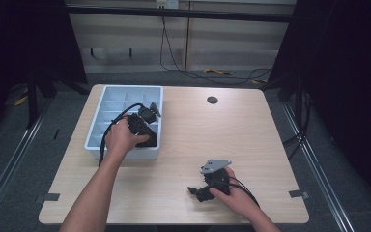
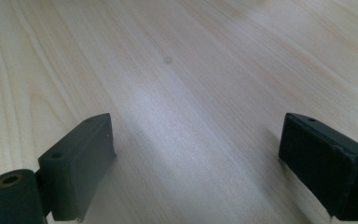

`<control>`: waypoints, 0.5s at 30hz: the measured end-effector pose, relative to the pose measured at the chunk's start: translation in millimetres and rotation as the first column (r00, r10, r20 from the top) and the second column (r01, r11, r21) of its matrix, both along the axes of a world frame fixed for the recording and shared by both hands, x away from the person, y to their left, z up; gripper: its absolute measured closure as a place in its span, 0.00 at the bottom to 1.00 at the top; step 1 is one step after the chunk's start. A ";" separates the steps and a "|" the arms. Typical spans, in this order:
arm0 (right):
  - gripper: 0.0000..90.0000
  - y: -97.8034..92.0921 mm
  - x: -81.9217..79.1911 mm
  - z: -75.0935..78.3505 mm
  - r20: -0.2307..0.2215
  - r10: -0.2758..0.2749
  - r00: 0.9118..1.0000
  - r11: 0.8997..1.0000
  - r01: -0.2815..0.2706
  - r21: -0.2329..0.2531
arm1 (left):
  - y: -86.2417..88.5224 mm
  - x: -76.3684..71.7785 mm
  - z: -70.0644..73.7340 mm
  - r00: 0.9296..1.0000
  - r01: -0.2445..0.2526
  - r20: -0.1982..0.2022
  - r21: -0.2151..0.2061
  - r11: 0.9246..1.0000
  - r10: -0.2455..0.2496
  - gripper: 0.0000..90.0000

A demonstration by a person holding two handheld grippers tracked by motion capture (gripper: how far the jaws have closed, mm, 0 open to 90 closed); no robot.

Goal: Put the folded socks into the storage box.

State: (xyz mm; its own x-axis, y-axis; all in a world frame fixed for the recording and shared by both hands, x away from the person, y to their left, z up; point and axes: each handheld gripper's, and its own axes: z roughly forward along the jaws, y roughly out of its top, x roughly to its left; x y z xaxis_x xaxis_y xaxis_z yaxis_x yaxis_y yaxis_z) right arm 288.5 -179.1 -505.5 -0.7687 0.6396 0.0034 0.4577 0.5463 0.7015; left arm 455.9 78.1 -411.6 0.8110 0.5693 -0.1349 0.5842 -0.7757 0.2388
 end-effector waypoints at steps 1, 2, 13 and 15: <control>0.11 0.0 0.0 0.0 0.000 0.000 1.000 1.000 0.000 0.000 | 0.0 0.0 0.0 1.000 0.000 0.000 0.000 1.000 0.000 0.89; 0.11 0.0 0.0 0.0 0.000 0.000 1.000 1.000 0.000 0.000 | -0.8 -0.1 -1.3 1.000 0.006 0.000 0.009 1.000 -0.006 0.89; 0.11 0.1 0.0 0.0 0.000 0.001 1.000 1.000 -0.001 0.000 | 6.5 0.5 6.4 0.999 -0.033 -0.020 -0.060 0.998 0.032 0.75; 0.11 0.1 -0.1 0.0 -0.003 0.001 1.000 1.000 -0.001 0.001 | 8.1 -0.1 8.3 0.999 -0.046 -0.018 -0.068 0.997 0.045 0.74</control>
